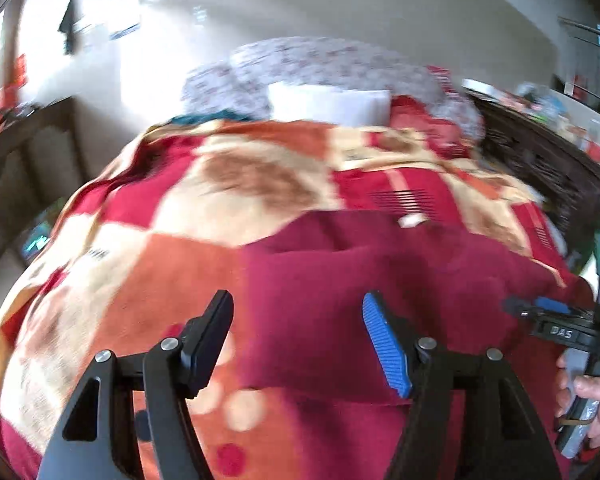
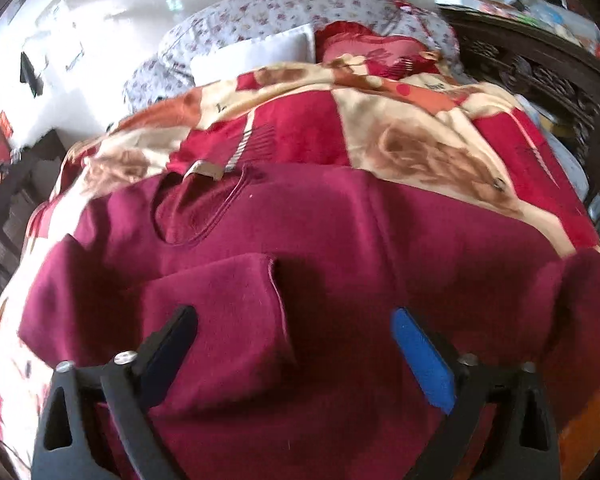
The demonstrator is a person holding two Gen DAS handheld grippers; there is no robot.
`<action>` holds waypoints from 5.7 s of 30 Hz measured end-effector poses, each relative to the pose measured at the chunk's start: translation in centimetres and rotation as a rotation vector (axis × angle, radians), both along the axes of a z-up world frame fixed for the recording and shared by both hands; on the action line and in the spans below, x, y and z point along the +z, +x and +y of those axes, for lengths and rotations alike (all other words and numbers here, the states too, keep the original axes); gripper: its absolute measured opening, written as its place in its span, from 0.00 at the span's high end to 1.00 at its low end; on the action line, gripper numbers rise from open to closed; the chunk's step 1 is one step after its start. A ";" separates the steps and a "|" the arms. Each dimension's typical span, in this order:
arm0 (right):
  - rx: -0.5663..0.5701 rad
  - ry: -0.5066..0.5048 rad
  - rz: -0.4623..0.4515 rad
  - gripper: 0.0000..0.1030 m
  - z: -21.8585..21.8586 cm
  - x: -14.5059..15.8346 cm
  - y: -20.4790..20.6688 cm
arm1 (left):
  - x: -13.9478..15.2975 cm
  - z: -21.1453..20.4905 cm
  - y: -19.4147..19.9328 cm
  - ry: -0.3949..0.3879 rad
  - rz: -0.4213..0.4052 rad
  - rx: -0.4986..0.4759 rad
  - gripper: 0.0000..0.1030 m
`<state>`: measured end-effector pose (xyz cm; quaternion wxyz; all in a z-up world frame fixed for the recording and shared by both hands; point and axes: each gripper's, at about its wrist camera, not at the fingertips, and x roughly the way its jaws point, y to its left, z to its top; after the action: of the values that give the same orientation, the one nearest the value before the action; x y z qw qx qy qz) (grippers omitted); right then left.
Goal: Fold small clothes
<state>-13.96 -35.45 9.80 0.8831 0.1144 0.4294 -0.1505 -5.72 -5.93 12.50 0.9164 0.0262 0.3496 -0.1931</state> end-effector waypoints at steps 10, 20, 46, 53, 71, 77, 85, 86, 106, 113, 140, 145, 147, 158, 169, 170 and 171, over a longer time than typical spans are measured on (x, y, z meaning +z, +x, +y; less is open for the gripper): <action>-0.062 -0.177 -0.208 0.97 -1.9 7.0 -5.0 | -0.9 2.9 1.3 -0.036 0.028 0.099 0.35; -0.133 -0.095 -0.086 0.97 -5.9 3.5 -5.1 | -4.4 -2.6 1.7 0.069 0.064 0.041 0.35; 0.021 -0.017 0.051 0.95 -2.7 1.1 -4.7 | -6.4 -2.5 0.5 0.117 0.112 0.044 0.35; -0.017 -0.047 0.074 0.84 -2.7 0.6 -5.7 | -9.2 -2.1 0.5 0.129 0.165 0.072 0.27; -0.078 -0.016 0.019 0.61 -2.2 0.3 -4.9 | -5.7 -3.2 -2.0 0.136 0.101 0.066 0.27; -0.063 -0.028 0.024 0.54 -2.0 0.1 -5.4 | -5.4 -5.0 -2.2 0.123 0.103 0.040 0.27; -0.051 0.033 -0.021 0.46 -2.7 1.5 -8.4 | -7.9 -8.4 -2.4 0.144 0.175 -0.015 0.27; -0.064 0.018 -0.034 0.43 -2.8 2.0 -9.2 | -8.2 -8.8 -2.6 0.149 0.171 -0.016 0.26; -0.305 0.037 -0.186 0.30 -7.7 5.8 -16.9 | -9.8 -9.0 -2.5 0.106 0.153 0.009 0.10; -0.200 0.046 -0.168 0.30 -4.5 5.2 -13.1 | -9.8 -8.9 -2.5 0.094 0.153 0.008 0.10; -0.291 0.190 -0.131 0.22 -9.1 3.1 -19.5 | -5.9 -14.2 -3.1 0.106 0.081 -0.109 0.10; -0.189 0.176 -0.064 0.23 -6.7 0.7 -16.8 | -7.2 -14.5 -2.9 0.115 0.112 -0.106 0.10; -0.159 0.089 -0.017 0.64 -6.5 -0.5 -15.5 | -7.4 -14.4 -2.9 0.112 0.120 -0.107 0.10; -0.359 -0.607 0.057 0.90 -9.7 7.0 -20.8 | -8.1 -14.0 -2.6 0.095 0.148 -0.104 0.10; -0.488 -0.466 0.121 0.85 -13.5 5.4 -30.4 | -8.3 -14.1 -2.6 0.103 0.145 -0.105 0.10; -0.507 -0.376 0.085 0.82 -14.1 5.4 -31.9 | -8.4 -14.1 -2.6 0.104 0.146 -0.105 0.10; -0.528 -0.302 0.051 0.68 -14.5 5.3 -33.2 | -8.4 -14.1 -2.7 0.107 0.147 -0.104 0.10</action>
<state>-47.13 -49.99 15.10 0.8095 0.0858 0.3796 -0.4395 -8.38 -20.06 4.08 0.8742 0.0789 0.4240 -0.2230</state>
